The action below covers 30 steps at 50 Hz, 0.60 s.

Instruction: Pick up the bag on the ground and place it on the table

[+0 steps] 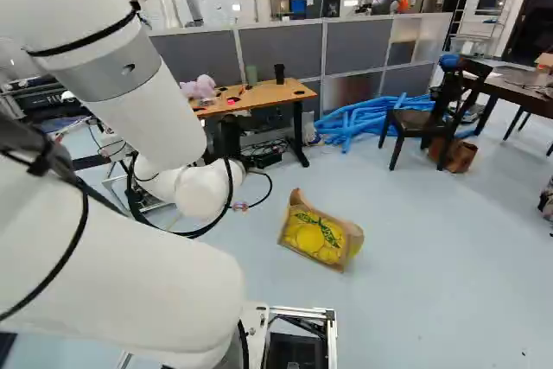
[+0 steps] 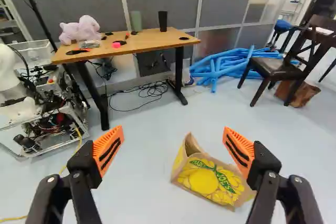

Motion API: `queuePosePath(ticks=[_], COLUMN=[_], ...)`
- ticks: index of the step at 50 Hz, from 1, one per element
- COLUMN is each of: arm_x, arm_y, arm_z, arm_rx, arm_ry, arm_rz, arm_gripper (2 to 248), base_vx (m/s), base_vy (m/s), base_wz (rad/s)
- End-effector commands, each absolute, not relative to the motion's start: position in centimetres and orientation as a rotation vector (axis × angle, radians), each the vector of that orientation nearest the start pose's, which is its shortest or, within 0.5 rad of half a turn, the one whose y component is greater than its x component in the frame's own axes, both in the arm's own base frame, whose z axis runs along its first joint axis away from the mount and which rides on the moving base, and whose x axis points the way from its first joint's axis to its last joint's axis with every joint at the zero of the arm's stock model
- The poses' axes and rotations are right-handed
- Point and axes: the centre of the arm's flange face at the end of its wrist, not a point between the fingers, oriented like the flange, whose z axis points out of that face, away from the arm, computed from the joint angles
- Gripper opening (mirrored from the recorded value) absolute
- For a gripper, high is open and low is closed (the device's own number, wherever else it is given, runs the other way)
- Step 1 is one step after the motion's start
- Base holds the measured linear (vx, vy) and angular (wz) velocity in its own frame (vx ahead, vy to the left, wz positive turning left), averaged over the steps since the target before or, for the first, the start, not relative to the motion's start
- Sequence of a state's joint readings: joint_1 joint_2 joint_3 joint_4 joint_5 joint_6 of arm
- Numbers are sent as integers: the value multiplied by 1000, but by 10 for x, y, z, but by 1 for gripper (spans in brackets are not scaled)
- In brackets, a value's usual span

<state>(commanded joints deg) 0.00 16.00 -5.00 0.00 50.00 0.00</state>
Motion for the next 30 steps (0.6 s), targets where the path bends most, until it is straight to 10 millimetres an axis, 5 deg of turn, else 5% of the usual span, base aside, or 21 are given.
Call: queuePosePath(ticks=[30], arm_x=[270], arm_y=[0], arm_z=[366], arm_rx=[-2558], arm_ry=[0], arm_rz=[-1824], arm_gripper=[247], base_vx=[131], base_vy=[-47], base_wz=[-244])
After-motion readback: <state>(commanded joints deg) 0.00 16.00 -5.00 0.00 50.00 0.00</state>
